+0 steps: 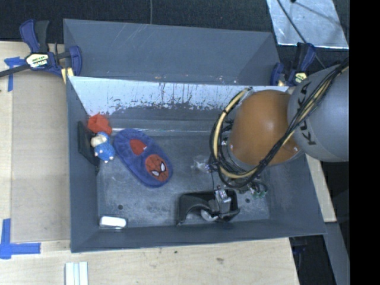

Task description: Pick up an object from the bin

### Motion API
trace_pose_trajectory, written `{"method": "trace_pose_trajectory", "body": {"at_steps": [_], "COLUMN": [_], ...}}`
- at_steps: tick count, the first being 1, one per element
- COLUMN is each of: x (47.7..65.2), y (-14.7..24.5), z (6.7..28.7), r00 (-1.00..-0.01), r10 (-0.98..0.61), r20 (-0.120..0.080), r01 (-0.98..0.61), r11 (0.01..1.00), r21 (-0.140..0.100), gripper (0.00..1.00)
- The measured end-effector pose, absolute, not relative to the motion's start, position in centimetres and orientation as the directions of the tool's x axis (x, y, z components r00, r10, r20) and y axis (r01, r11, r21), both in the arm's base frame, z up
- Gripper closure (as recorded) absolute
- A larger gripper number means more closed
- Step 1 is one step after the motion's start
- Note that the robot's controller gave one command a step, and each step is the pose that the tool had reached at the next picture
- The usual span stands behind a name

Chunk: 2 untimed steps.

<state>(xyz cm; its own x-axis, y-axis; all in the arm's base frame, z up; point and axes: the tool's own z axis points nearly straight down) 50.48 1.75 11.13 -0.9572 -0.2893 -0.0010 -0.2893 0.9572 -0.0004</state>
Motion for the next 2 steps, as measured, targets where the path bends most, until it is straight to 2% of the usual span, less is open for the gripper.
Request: {"method": "trace_pose_trajectory", "body": {"at_steps": [1, 2], "x": [48.93, 48.22], "y": [2.76, 2.94], "z": [8.32, 7.86], "r00": [-0.952, -0.952], "r10": [-0.306, -0.307], "r20": [-0.004, 0.016], "r01": [-0.306, -0.307], "r11": [0.952, 0.952], "r21": [-0.004, 0.005], "gripper": [0.0, 1.0]}}
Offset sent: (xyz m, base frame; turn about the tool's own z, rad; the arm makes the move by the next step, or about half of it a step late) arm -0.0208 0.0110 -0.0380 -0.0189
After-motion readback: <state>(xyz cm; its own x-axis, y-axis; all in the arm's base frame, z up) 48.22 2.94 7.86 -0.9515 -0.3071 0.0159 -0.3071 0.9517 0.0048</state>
